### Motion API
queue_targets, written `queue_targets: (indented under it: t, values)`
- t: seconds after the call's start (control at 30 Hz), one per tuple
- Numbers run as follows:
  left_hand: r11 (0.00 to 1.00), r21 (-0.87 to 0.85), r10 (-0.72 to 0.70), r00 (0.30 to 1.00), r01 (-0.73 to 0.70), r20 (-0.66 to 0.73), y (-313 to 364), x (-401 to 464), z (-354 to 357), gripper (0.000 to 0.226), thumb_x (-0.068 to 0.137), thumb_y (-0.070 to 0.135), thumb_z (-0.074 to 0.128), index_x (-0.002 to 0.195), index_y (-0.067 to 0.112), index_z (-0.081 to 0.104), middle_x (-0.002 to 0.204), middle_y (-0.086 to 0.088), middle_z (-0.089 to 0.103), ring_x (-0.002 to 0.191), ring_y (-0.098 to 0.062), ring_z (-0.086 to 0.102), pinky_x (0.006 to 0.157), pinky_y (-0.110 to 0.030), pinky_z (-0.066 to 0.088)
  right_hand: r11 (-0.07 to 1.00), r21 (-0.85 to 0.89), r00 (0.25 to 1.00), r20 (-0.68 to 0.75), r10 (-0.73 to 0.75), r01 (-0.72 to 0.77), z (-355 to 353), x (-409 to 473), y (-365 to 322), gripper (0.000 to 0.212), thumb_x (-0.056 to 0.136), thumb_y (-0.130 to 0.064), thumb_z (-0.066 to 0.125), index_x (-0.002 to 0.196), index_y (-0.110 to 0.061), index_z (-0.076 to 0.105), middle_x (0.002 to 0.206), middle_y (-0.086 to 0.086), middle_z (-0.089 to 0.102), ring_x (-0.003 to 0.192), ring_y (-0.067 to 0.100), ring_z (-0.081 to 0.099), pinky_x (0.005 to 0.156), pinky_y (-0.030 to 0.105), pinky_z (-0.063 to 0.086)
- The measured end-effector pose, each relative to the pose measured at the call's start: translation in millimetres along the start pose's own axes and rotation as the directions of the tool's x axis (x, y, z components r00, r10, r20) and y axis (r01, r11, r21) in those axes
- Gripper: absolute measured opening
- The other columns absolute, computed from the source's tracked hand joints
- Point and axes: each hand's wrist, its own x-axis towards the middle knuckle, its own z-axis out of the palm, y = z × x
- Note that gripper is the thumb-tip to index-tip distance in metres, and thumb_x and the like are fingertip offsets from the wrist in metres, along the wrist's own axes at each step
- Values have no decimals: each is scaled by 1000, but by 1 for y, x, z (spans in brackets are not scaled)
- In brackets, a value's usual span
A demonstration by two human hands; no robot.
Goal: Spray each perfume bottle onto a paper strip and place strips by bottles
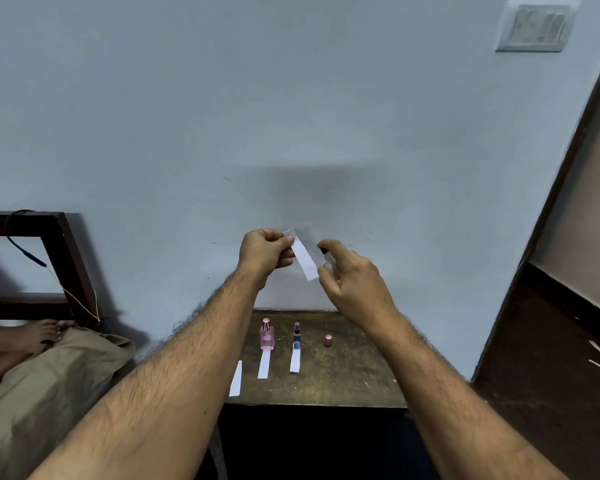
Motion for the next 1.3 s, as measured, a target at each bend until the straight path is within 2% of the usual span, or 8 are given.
queue_targets:
  t: [0.13,0.43,0.53,0.63,0.73,1.0,1.2,1.3]
  values:
    - [1000,0,-8,1000,8,7,1,-1,0,14,91,8,67,103,0,66,88,-13,71,68,-16,69,58,-24,58,1000,-15,1000,10,-15,15,1,1,0,42,94,-26,54,135,-26,48,100,-2,61,79,8,48,67,23,38]
    - [1000,-2,-14,1000,14,5,1,-4,0,15,91,6,66,104,-1,65,88,-12,70,65,-15,69,55,-22,57,999,-1,999,8,41,-41,4,-4,5,37,90,-23,54,127,-24,52,83,-7,53,72,15,51,61,28,40]
    - [1000,-3,-18,1000,18,8,1,-4,0,16,91,7,66,105,-2,65,88,-12,70,65,-14,69,56,-23,58,978,184,995,34,92,-97,4,-2,7,37,90,-19,55,125,-29,52,77,-3,57,61,12,50,58,29,44]
    - [1000,-8,-22,1000,22,7,0,-4,-1,15,91,6,67,103,-2,65,85,-11,70,65,-15,68,55,-22,57,782,561,961,118,250,-272,2,1,7,36,89,-12,57,119,-33,55,70,1,50,44,14,43,45,27,40]
    - [1000,-13,-18,1000,18,11,1,-4,-2,14,91,5,67,102,-2,65,83,-11,69,64,-15,67,54,-22,57,521,766,924,269,272,-376,-3,1,7,40,94,-7,54,126,-30,53,74,8,50,36,16,41,40,20,33]
    - [1000,-1,-7,1000,7,7,-1,-5,-4,9,91,7,67,98,1,65,83,-10,70,66,-16,68,55,-22,57,67,878,879,466,99,-473,-4,0,14,36,92,-22,48,128,-27,46,82,11,58,44,21,50,39,18,34]
    - [1000,-5,-10,1000,10,17,-2,-4,-5,11,91,6,67,99,-2,66,84,-11,70,66,-17,68,54,-22,57,-87,880,877,474,76,-467,-5,-1,17,34,95,-21,38,125,-21,54,82,8,53,41,16,49,33,18,38]
    - [1000,-12,-10,1000,10,18,-3,-4,-6,8,90,5,67,95,0,66,82,-12,69,64,-17,67,54,-22,57,-91,880,879,472,71,-466,-4,0,18,40,91,-22,43,129,-19,52,80,10,58,40,17,49,35,19,38]
